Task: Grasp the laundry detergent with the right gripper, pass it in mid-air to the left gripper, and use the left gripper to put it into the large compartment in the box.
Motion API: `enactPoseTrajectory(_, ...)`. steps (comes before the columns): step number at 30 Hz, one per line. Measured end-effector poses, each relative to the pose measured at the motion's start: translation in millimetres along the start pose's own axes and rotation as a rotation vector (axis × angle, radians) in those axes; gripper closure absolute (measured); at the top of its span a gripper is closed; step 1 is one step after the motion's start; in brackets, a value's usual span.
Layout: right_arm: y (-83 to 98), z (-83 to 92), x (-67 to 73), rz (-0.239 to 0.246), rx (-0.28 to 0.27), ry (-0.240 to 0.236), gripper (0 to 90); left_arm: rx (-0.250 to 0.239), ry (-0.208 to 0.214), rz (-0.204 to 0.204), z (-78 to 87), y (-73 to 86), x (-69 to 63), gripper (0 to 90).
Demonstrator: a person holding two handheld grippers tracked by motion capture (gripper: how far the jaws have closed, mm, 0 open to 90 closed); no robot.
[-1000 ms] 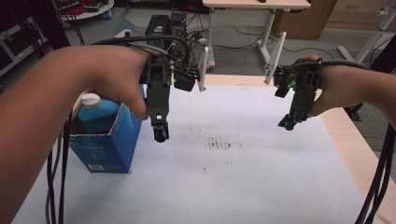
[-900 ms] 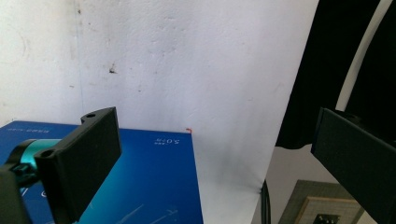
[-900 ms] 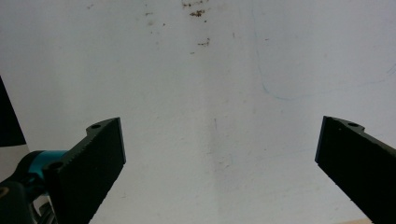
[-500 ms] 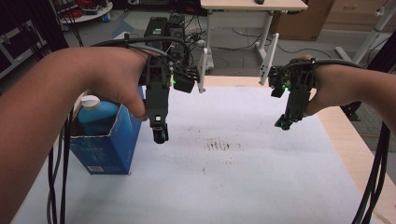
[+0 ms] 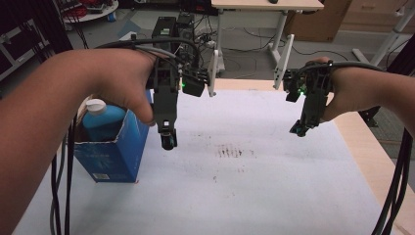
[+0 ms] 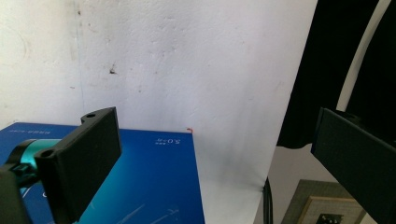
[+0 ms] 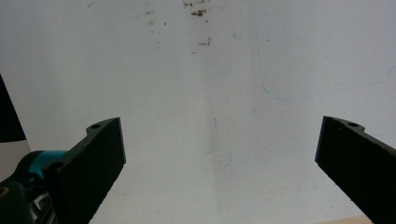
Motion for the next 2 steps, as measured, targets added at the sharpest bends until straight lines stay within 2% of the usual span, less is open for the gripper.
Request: enactPoseTrajectory(2, -0.1, 0.3, 0.9, 0.002, -0.004, -0.001, 0.6, -0.002, 0.001, 0.0, -0.3, 0.1, -0.3, 1.7)
Point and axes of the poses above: each handheld gripper's, and its own axes: z roughly backward along the jaws, y roughly out of its underside, x roughly to its left, the point moved 7 cm from there along -z, roughly forward along the jaws, and after that the axes turned 10 degrees about x, right-handed, at the moved point
